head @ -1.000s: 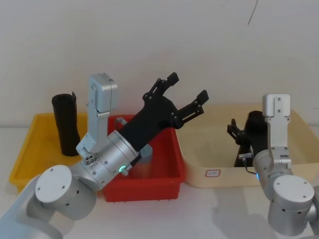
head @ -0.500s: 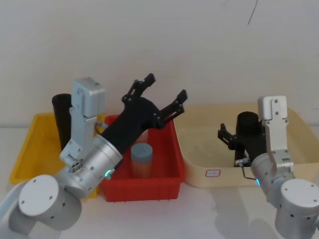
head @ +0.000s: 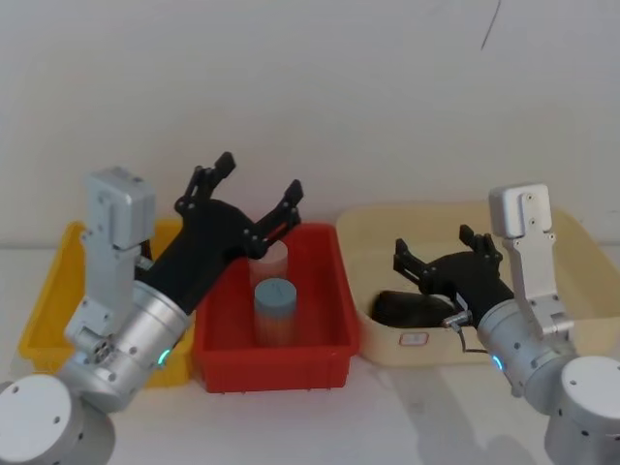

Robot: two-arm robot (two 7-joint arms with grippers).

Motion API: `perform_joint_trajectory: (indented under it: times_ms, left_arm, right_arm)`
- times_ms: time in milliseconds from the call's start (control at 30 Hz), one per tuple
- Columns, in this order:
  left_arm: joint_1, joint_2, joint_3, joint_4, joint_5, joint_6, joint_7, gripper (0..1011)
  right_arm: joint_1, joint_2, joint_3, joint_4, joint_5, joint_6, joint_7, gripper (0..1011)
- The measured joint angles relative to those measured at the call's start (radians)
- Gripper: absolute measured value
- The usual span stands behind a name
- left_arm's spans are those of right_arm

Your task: Pick up the garbage bag with the one hand and transfer it to the other hand.

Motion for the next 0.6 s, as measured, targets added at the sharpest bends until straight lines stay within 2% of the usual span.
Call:
perform_joint_trajectory:
  times_ms: [400, 600]
  left_arm:
    - [0.05, 0.018, -0.03, -0.047, 0.025, 0.0, 0.035, 1002]
    - [0.074, 0.023, -0.045, -0.069, 0.036, 0.0, 0.05, 1002]
  right_arm:
    - [0.008, -0.012, -0.003, -0.044, 0.034, -0.034, 0.016, 1001]
    - [0.01, -0.004, -0.022, -0.061, 0.044, -0.037, 0.041, 1001]
